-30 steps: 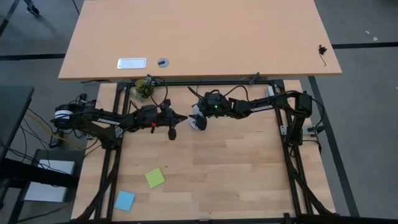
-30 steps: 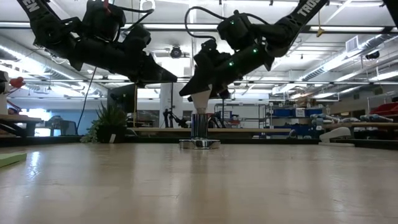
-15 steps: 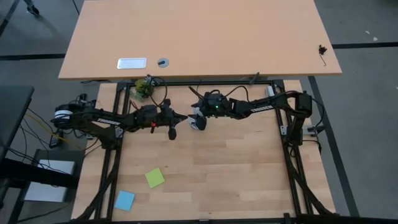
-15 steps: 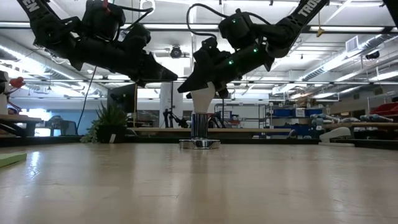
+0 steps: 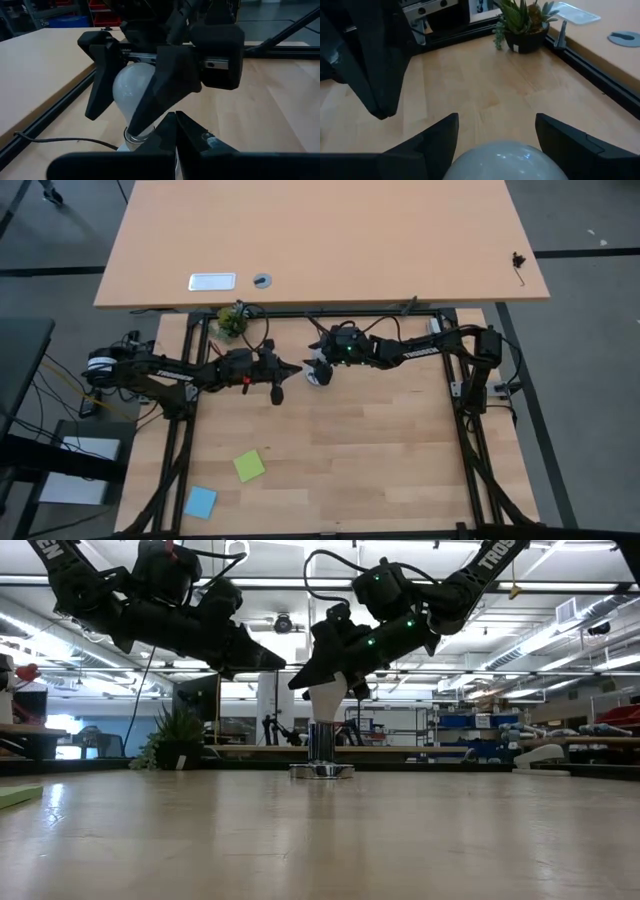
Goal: Screw lightbulb
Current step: Insert the lightbulb into the lamp
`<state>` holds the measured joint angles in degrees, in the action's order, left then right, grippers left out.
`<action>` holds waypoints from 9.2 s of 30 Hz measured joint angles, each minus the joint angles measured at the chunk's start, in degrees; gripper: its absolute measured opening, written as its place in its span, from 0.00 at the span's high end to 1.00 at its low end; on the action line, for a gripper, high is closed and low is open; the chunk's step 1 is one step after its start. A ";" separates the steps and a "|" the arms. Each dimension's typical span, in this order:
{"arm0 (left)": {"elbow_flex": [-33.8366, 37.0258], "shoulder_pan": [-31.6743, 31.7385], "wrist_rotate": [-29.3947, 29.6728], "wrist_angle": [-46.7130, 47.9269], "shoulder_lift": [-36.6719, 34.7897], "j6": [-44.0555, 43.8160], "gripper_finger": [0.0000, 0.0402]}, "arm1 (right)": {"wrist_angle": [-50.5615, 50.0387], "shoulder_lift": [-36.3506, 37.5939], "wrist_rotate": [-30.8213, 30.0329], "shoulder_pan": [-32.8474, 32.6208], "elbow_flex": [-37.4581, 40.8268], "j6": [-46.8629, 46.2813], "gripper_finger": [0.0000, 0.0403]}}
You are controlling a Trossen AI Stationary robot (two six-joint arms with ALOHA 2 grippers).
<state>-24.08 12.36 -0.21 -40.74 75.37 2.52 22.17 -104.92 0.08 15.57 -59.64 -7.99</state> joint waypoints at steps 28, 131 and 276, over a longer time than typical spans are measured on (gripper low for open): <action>-7.46 0.02 5.80 -9.91 30.79 -3.26 0.98 | -3.69 0.16 4.81 -1.22 -0.09 -2.40 0.33; -13.55 3.96 -4.61 -3.10 32.70 -5.60 1.00 | -3.08 0.00 9.33 -0.66 -0.17 -9.83 0.20; -13.63 2.99 -4.46 -5.91 32.65 -7.72 1.00 | -65.91 0.87 -7.96 -9.36 -29.68 11.05 0.22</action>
<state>-37.71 15.35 -4.67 -46.65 108.03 -5.19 -43.75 -104.05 -7.88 6.22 -89.32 3.07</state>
